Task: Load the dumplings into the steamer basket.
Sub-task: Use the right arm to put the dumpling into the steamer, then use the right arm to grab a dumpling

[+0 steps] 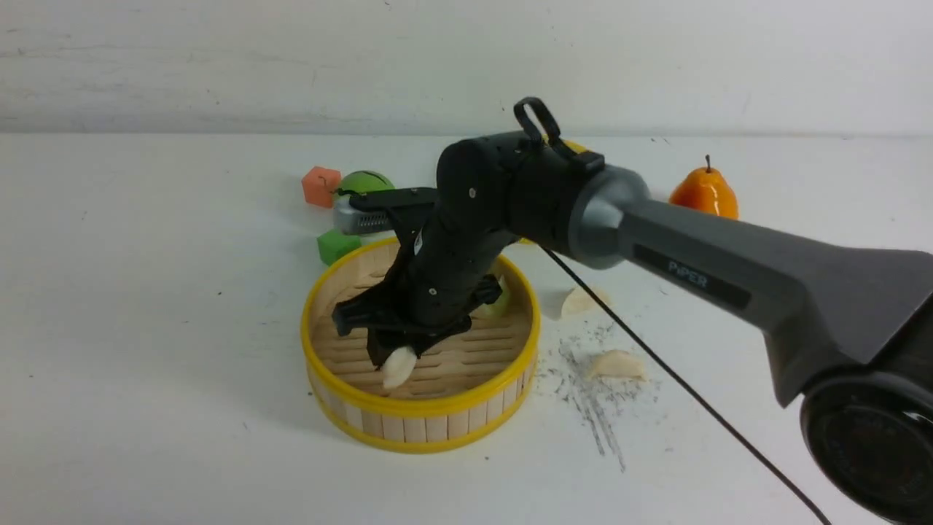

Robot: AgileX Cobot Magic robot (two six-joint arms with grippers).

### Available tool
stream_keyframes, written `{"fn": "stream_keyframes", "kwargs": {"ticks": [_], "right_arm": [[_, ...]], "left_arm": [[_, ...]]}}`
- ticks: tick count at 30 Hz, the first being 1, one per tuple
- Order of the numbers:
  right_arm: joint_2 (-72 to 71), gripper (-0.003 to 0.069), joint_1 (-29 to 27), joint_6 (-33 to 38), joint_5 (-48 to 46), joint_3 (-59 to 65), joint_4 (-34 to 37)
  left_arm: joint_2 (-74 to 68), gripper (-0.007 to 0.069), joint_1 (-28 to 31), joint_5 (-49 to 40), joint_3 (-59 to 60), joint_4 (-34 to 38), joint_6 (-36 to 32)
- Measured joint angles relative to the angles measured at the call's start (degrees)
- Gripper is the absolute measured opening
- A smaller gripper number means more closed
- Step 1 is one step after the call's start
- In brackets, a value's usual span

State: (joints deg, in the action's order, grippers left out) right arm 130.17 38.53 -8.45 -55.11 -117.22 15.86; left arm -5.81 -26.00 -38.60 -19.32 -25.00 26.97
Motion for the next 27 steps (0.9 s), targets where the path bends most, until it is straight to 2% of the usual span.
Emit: {"fn": "stream_keyframes", "kwargs": {"ticks": [4, 6, 11, 12, 15, 17, 20, 23, 27], "right_arm": [[-4.84, 0.0483, -2.03, 0.97, -6.16, -3.03, -1.25], [-6.67, 0.0496, -2.96, 1.64, -7.33, -3.43, -1.96], [-13.65, 0.0514, -9.78, 4.69, -13.86, -2.82, -7.64], [-14.61, 0.0513, -12.77, 8.13, -14.91, -0.50, -9.20], [-14.72, 0.0505, -16.31, 13.63, -15.10, 5.55, -9.50], [-14.10, 0.0491, -18.51, 20.66, -15.15, 13.89, -8.58], [-13.57, 0.0479, -19.36, 26.88, -12.93, 21.00, -7.60], [-13.57, 0.0477, -19.29, 32.64, -5.48, 25.95, -7.10], [-13.57, 0.0477, -18.99, 38.19, 0.06, 26.44, -7.03]], "left_arm": [[0.00, -0.0013, 0.00, -0.23, 0.00, 0.00, 0.00], [0.00, -0.0013, 0.00, -0.23, 0.00, 0.00, 0.00], [0.00, -0.0011, 0.00, -0.23, 0.00, 0.00, 0.00], [0.00, -0.0011, 0.00, -0.23, 0.00, 0.00, 0.00], [0.00, -0.0010, 0.00, -0.23, 0.00, 0.00, 0.00], [0.00, -0.0008, 0.00, -0.23, 0.00, 0.00, 0.00], [0.00, -0.0006, 0.00, -0.12, 0.00, 0.00, 0.00], [0.00, -0.0003, 0.00, 0.07, 0.00, 0.00, 0.00], [0.00, 0.0000, 0.00, 0.07, 0.00, 0.00, 0.00]]}}
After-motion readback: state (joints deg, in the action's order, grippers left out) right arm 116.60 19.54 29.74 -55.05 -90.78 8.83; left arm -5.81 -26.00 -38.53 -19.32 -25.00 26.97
